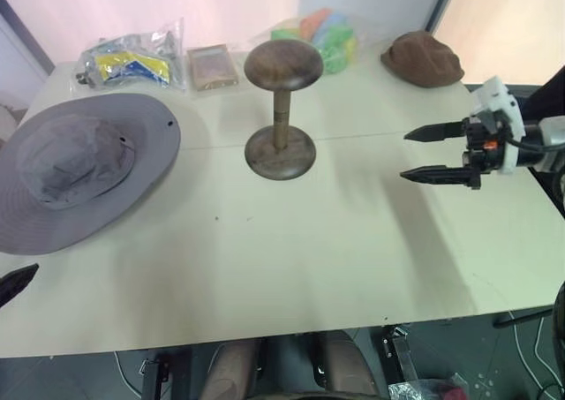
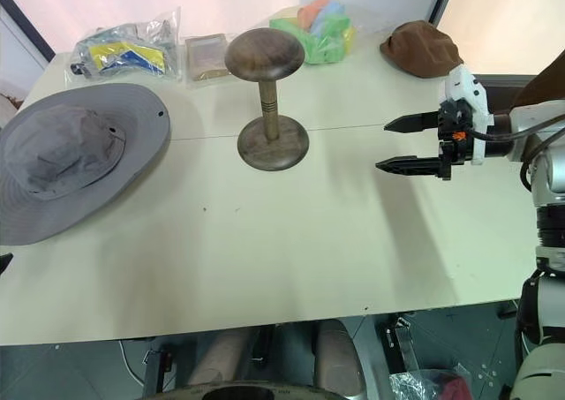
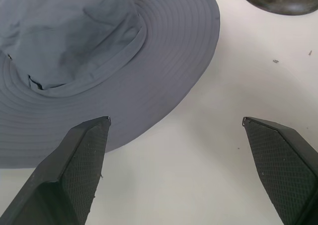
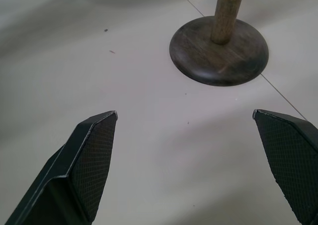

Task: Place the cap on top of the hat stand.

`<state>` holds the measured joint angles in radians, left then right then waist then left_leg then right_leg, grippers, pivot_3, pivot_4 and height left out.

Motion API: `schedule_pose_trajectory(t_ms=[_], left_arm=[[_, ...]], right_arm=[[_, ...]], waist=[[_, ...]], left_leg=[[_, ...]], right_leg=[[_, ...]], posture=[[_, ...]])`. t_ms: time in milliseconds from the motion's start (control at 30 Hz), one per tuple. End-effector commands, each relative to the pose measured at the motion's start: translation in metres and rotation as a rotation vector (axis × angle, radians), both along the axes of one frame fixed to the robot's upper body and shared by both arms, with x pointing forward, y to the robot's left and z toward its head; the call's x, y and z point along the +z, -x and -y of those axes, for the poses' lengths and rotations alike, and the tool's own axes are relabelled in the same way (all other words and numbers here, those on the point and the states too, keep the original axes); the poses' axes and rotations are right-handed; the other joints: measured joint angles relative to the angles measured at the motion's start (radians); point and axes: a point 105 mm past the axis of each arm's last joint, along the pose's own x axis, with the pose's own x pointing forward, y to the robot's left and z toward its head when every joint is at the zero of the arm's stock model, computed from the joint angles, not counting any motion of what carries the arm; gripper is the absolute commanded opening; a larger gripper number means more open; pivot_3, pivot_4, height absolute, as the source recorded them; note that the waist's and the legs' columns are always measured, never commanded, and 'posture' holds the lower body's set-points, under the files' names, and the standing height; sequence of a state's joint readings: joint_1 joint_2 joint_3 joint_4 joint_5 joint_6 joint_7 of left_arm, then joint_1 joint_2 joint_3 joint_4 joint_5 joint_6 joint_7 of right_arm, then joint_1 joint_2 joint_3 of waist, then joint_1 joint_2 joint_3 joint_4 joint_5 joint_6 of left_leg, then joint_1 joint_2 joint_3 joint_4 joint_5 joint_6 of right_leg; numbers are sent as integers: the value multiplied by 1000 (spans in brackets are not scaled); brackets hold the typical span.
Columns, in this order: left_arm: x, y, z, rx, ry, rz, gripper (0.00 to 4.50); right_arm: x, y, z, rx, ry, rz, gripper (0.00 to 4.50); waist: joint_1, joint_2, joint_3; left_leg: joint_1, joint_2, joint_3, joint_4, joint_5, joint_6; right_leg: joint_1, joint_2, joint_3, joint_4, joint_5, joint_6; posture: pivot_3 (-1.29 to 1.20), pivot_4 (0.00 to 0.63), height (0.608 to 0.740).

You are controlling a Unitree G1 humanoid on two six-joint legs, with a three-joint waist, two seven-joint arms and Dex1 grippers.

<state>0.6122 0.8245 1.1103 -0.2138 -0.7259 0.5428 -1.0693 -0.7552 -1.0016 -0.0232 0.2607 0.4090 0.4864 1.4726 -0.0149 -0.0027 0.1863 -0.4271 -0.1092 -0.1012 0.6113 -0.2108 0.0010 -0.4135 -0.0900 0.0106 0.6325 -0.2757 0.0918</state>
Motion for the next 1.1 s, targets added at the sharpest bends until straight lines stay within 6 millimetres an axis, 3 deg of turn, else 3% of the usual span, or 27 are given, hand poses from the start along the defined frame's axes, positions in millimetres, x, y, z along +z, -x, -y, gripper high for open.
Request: schedule_pose_trajectory(t_ms=[33, 500, 800, 933, 1100], left_arm=[[3, -2, 1, -12, -28, -6, 4500], [6, -16, 14, -42, -56, 31, 4500], [13, -52, 56, -182, -522, 120, 4500], [-7, -61, 73, -304, -724, 110, 4500], [-25, -89, 70, -278, -928, 169, 4500]], right_arm=[[19, 3, 4, -8, -10, 74, 4464], [22, 0, 4, -29, -46, 57, 4464], [28, 22, -7, 51, -44, 67, 4464], [32, 38, -17, 102, -57, 52, 4464], [35, 69, -36, 190, -67, 32, 4464]], waist=[[1, 0, 0], [1, 0, 0], [5, 0, -1], [3, 1, -1], [9, 2, -1]], left_leg=[[0, 0, 0, 0, 0, 0], [0, 0, 0, 1, 0, 0], [1, 0, 2, 3, 0, 0], [1, 1, 3, 2, 0, 0], [1, 2, 6, 2, 0, 0]], right_leg=[[0, 0, 0, 0, 0, 0], [0, 0, 0, 1, 1, 0], [1, 0, 1, 2, 2, 1], [1, 1, 2, 2, 2, 1], [1, 1, 3, 2, 3, 1]], posture=[[0, 150, 735], [0, 150, 735], [0, 150, 735], [0, 150, 735], [0, 150, 735]])
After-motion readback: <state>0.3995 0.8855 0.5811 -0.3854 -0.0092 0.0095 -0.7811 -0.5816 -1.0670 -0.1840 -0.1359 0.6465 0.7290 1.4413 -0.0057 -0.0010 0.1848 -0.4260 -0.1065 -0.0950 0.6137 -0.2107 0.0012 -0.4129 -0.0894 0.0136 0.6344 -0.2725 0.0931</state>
